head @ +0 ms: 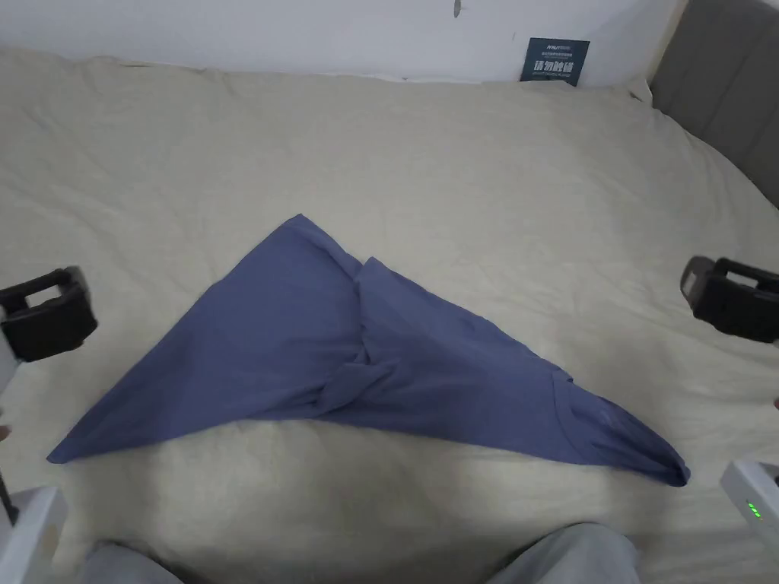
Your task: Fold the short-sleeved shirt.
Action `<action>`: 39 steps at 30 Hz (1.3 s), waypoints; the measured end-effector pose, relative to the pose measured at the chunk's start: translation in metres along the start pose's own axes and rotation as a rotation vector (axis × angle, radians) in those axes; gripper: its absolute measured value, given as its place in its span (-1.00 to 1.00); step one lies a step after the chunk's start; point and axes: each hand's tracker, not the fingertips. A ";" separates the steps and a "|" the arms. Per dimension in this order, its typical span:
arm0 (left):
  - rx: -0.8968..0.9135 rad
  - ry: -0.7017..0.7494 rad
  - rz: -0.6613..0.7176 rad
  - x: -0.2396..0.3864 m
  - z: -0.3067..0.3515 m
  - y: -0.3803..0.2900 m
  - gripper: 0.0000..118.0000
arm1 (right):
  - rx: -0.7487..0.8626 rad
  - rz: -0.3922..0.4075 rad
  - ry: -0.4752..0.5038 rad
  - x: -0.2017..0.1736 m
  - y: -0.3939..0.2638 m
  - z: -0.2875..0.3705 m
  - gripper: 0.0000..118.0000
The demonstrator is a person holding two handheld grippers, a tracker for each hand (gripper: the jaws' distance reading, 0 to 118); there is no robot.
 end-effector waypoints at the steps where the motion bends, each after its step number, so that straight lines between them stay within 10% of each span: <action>1: 0.034 -0.004 -0.036 0.036 0.014 0.018 1.00 | 0.043 -0.006 0.008 -0.008 0.003 0.007 1.00; 8: 0.114 -0.073 -0.096 0.129 0.041 0.051 0.96 | 0.123 0.088 0.000 -0.049 -0.017 0.020 1.00; 10: 0.128 -0.100 -0.114 0.138 0.043 0.046 0.51 | 0.099 0.107 0.019 -0.058 -0.027 0.020 0.92; 13: 0.122 -0.108 -0.139 0.151 0.044 0.040 -0.19 | 0.088 0.120 0.062 -0.065 -0.038 0.019 0.32; 15: 0.104 -0.128 -0.137 0.156 0.043 0.036 -0.25 | 0.082 0.126 0.072 -0.072 -0.042 0.018 0.23; 17: 0.097 -0.150 -0.134 0.159 0.043 0.032 -0.72 | 0.066 0.119 0.089 -0.075 -0.043 0.016 -0.60; 20: 0.075 -0.163 -0.130 0.161 0.041 0.031 -1.00 | 0.045 0.066 0.122 -0.079 -0.043 0.012 -0.96; 35: -0.074 -0.215 -0.105 0.153 -0.002 0.048 -0.98 | 0.001 0.073 0.177 -0.096 -0.030 -0.007 -0.97; 36: -0.098 -0.209 -0.086 0.150 -0.006 0.050 -0.82 | 0.000 0.080 0.182 -0.097 -0.029 -0.008 -0.97; 39: -0.231 -0.187 -0.028 0.134 -0.019 0.051 0.74 | 0.000 0.087 0.196 -0.099 -0.026 -0.012 -0.97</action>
